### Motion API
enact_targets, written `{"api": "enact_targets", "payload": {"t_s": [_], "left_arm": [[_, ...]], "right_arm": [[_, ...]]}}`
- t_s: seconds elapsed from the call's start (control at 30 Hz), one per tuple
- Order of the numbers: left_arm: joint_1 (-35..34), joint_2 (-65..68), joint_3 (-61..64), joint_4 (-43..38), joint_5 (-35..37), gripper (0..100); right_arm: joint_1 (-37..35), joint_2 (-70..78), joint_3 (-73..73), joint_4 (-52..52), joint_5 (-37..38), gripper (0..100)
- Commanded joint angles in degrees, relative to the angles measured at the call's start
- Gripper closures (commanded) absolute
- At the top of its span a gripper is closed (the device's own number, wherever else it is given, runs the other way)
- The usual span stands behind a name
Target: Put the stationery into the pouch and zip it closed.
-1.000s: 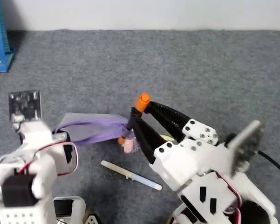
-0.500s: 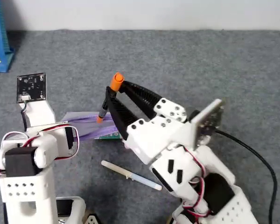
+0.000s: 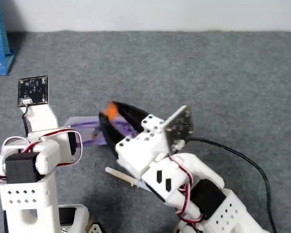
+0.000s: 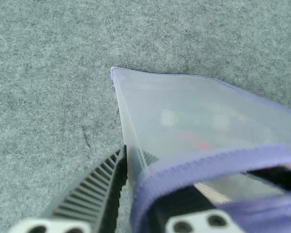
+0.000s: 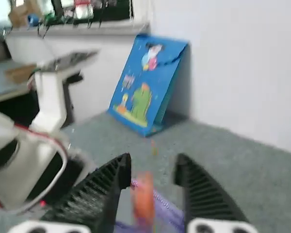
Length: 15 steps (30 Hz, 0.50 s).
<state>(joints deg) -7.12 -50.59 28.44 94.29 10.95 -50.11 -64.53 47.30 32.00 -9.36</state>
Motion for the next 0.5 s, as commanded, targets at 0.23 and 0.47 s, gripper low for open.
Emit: {"api": "enact_targets", "payload": {"t_s": [0.23,0.47], "left_arm": [[-0.1,0.8,-2.3,0.4,-0.2,99],[-3.2,0.7,-2.4,0.4,-0.2,99]], "right_arm": [[-0.4,-5.1,-10.2,12.7,-0.6,79.9],[11.5,-4.8,-10.3,22.2,-4.2,80.1]]}}
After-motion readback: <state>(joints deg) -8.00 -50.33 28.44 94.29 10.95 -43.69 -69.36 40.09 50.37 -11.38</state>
